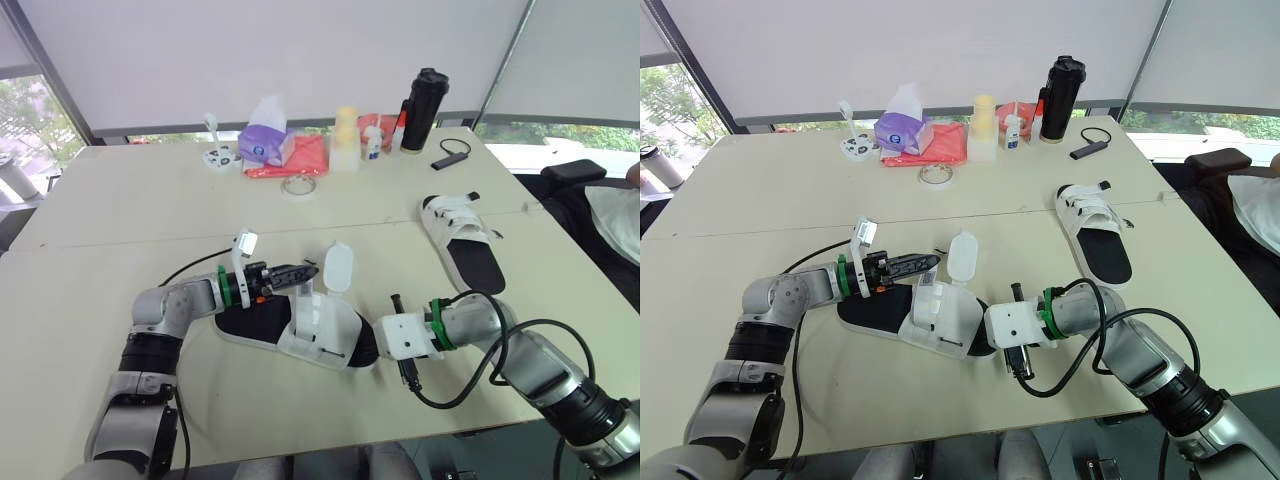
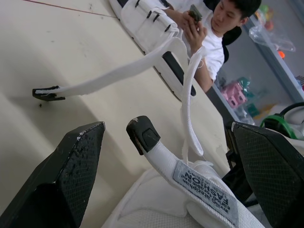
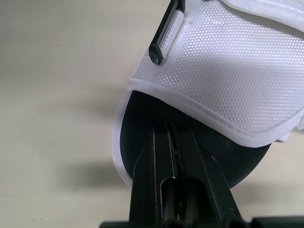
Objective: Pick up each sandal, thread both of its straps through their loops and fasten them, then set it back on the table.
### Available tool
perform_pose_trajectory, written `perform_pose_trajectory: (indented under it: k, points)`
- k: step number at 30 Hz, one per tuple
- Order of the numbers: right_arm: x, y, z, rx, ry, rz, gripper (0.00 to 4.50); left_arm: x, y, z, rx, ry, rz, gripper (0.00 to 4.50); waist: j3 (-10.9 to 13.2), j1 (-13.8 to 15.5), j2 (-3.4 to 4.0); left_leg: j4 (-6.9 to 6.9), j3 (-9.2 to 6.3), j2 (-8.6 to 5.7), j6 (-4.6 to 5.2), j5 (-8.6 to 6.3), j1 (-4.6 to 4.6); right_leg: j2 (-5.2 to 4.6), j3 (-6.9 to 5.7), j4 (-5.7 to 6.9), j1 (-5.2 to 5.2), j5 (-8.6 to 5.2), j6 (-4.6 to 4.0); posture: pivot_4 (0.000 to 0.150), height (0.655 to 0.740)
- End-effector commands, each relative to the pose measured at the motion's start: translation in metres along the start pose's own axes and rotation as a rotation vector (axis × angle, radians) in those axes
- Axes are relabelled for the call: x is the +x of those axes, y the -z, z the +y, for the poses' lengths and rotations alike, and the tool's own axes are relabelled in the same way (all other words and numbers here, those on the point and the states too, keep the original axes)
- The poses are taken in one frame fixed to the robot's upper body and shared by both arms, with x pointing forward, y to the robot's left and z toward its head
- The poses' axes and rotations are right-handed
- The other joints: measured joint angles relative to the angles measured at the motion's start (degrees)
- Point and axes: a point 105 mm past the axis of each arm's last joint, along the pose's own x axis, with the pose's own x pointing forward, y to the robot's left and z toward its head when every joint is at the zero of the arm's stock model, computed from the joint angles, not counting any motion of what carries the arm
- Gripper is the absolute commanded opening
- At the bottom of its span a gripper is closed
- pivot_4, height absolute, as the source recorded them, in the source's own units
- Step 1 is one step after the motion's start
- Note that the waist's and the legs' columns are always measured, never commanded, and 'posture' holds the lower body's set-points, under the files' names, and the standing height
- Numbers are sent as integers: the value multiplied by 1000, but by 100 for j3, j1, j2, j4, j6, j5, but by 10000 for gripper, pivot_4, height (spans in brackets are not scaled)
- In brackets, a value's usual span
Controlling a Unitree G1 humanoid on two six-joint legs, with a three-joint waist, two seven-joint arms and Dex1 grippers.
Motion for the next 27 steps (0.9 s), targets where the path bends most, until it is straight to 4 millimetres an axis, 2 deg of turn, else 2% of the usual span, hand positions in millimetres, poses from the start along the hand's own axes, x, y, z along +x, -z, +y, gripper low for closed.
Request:
perform_pose_trajectory:
  k: [1, 2, 3, 9, 12, 19, 21, 27]
  points:
    - [7, 34, 13, 108, -28, 136, 0, 5, -8, -3, 3, 7, -22, 39272, 0, -1, 0, 0, 0, 0, 0, 0, 0, 0, 0, 0, 1, 0, 0, 1500, 7400]
    - [7, 34, 13, 108, -28, 136, 0, 8, -7, -2, -2, 7, -23, 36489, 0, 1, 0, 0, 1, -1, 0, 0, 0, 0, 0, 0, 2, 0, 0, 1500, 7400]
    - [7, 34, 13, 107, -28, 137, 0, 9, -7, -2, -6, 8, -24, 31819, 0, 1, 0, 0, 0, -1, 0, 0, 0, 0, 0, 0, 2, 0, 0, 1500, 7400]
    - [7, 35, 13, 109, -24, 138, 0, 7, -14, -10, -16, 43, -36, 498, 0, -4, -1, 0, 1, -4, 0, 0, 0, 1, 0, 0, 2, 0, 1, 1500, 7400]
    - [7, 35, 13, 109, -24, 138, 0, 3, -15, -18, 4, 76, -21, 498, 0, -5, -1, 0, 2, -4, 0, 0, 0, 1, 0, 0, 2, 0, 1, 1500, 7400]
    - [7, 35, 12, 108, -25, 139, 0, -6, -29, -72, 56, 364, -26, 498, 2, -8, -5, -3, 2, 3, -1, 0, 0, -1, 0, 0, -1, 0, 0, 1500, 7400]
    - [7, 35, 13, 107, -25, 139, 0, -7, -32, -82, 70, 414, -30, 498, 2, -9, -5, -3, 1, 4, -1, -1, 0, -1, 0, 0, 0, -1, -1, 1500, 7400]
    - [7, 35, 12, 106, -24, 140, 0, -4, -36, -93, 74, 479, -45, 498, 2, -5, -4, -3, 2, 4, -1, 0, 0, -2, 0, -1, -1, -1, -1, 1500, 7400]
